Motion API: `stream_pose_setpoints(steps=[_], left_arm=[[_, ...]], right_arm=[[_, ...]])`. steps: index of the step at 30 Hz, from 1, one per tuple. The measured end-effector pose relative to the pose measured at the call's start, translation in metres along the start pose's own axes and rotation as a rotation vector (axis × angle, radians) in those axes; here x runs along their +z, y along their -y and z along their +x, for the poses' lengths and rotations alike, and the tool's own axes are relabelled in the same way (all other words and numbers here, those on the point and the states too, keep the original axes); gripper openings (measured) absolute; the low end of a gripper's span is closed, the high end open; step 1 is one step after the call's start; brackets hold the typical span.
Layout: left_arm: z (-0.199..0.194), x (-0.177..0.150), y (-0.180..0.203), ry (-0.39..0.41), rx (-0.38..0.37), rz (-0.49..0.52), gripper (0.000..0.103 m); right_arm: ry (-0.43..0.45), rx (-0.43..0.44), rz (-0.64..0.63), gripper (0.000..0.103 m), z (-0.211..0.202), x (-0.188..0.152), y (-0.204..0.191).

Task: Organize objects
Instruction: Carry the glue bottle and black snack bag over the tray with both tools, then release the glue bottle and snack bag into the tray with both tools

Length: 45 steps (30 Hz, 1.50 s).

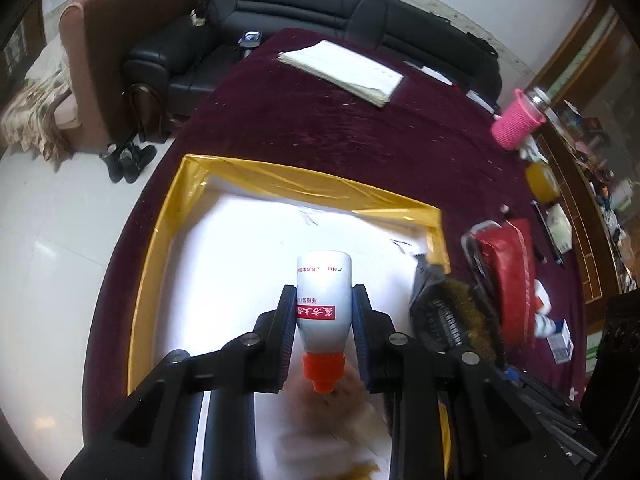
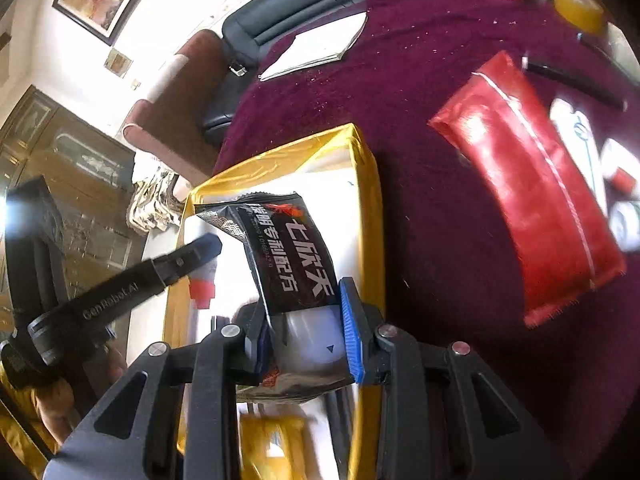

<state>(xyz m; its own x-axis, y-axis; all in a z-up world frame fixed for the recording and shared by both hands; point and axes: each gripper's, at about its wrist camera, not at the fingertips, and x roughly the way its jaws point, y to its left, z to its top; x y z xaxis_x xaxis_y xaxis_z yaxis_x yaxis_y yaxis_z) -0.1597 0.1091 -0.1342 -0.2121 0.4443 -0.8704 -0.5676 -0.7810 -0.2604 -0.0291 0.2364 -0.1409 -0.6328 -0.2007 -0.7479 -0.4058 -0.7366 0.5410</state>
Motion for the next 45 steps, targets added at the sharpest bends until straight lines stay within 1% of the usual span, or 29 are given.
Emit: stream_pose_setpoints(steps=[3, 5, 8, 12, 15, 16, 18, 19, 20, 21, 22, 24, 25, 27, 28, 31, 34, 36, 39, 41, 42, 45], left_arm=[[0.014, 0.006, -0.014, -0.021, 0.014, -0.032, 0.023], [0.023, 0.006, -0.021, -0.036, 0.019, -0.044, 0.023], [0.031, 0.003, -0.027, -0.051, 0.028, -0.053, 0.023], [0.038, 0.000, -0.033, -0.063, 0.035, -0.062, 0.023], [0.041, 0.000, -0.037, -0.066, 0.039, -0.076, 0.023], [0.041, 0.000, -0.039, -0.066, 0.039, -0.080, 0.023], [0.040, -0.001, -0.042, -0.054, 0.024, -0.099, 0.023], [0.039, -0.003, -0.043, -0.046, 0.011, -0.108, 0.024], [0.038, -0.004, -0.045, -0.042, -0.006, -0.121, 0.025], [0.036, -0.006, -0.046, -0.039, -0.023, -0.135, 0.031], [0.033, -0.006, -0.047, -0.033, -0.035, -0.144, 0.041], [0.023, -0.009, -0.046, 0.010, -0.042, -0.153, 0.050], [0.014, -0.013, -0.045, 0.044, -0.042, -0.158, 0.052], [0.003, -0.017, -0.041, 0.070, -0.058, -0.160, 0.052], [-0.004, -0.022, -0.036, 0.082, -0.069, -0.158, 0.052], [-0.022, -0.033, -0.016, 0.113, -0.073, -0.129, 0.052], [-0.041, -0.051, 0.014, 0.144, -0.109, -0.083, 0.052], [-0.050, -0.064, 0.039, 0.147, -0.144, -0.037, 0.052], [-0.054, -0.075, 0.086, 0.132, -0.178, 0.047, 0.052], [-0.052, -0.081, 0.110, 0.112, -0.205, 0.085, 0.054], [-0.048, -0.083, 0.124, 0.099, -0.210, 0.107, 0.056], [-0.031, -0.087, 0.165, 0.075, -0.182, 0.144, 0.057]], right_arm=[[0.036, -0.014, -0.006, 0.027, 0.009, 0.010, -0.007], [0.047, -0.006, -0.008, 0.027, 0.015, 0.017, -0.010], [0.085, -0.052, -0.041, 0.027, 0.022, 0.024, -0.018], [0.072, -0.093, -0.068, 0.027, 0.036, 0.025, -0.027], [0.065, -0.145, -0.094, 0.028, 0.050, 0.025, -0.030], [0.045, -0.144, -0.083, 0.029, 0.056, 0.026, -0.027], [-0.003, -0.114, -0.073, 0.030, 0.065, 0.026, -0.023], [0.009, -0.123, -0.092, 0.032, 0.063, 0.025, -0.025], [0.010, -0.109, -0.099, 0.037, 0.061, 0.025, -0.026], [0.006, -0.083, -0.093, 0.042, 0.059, 0.024, -0.026], [0.007, -0.055, -0.081, 0.048, 0.055, 0.023, -0.024], [0.029, -0.011, -0.065, 0.053, 0.043, 0.023, -0.022], [0.039, 0.017, -0.067, 0.056, 0.034, 0.022, -0.022], [0.058, 0.044, -0.062, 0.056, 0.017, 0.019, -0.020], [0.067, 0.069, -0.060, 0.056, 0.006, 0.016, -0.018], [0.085, 0.137, -0.070, 0.056, -0.028, 0.003, -0.009], [0.128, 0.183, -0.113, 0.057, -0.063, -0.024, 0.008], [0.158, 0.163, -0.136, 0.061, -0.081, -0.041, 0.025], [0.202, 0.114, -0.165, 0.061, -0.107, -0.069, 0.055], [0.220, 0.080, -0.155, 0.061, -0.122, -0.083, 0.076], [0.226, 0.068, -0.139, 0.061, -0.128, -0.089, 0.087], [0.234, 0.069, -0.067, 0.061, -0.141, -0.106, 0.120]])
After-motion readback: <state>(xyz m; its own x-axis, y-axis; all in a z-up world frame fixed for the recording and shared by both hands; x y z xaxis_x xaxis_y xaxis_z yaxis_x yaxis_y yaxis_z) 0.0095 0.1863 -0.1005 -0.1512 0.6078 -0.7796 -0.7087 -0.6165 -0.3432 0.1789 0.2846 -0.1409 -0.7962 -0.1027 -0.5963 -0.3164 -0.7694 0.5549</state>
